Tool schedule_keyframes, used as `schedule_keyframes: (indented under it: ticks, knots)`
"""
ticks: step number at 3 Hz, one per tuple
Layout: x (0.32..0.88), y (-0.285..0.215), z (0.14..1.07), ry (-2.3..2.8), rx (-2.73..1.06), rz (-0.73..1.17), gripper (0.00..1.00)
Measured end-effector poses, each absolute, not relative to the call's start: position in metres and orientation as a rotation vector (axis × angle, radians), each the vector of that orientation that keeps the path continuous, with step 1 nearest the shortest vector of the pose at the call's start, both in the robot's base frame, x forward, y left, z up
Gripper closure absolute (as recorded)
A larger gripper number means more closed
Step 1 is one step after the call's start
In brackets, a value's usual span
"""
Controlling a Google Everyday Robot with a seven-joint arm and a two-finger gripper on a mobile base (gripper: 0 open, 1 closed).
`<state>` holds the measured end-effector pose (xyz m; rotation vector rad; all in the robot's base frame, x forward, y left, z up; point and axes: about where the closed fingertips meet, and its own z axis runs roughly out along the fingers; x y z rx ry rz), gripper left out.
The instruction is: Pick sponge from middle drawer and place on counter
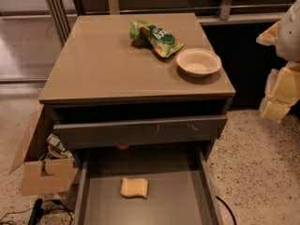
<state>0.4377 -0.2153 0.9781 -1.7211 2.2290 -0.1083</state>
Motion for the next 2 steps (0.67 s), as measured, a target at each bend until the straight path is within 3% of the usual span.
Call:
schedule_keyframes:
  ticks: [2]
  knots:
    - [0.431, -0.190, 0.961, 2.186, -1.733, -0.015, 0.00]
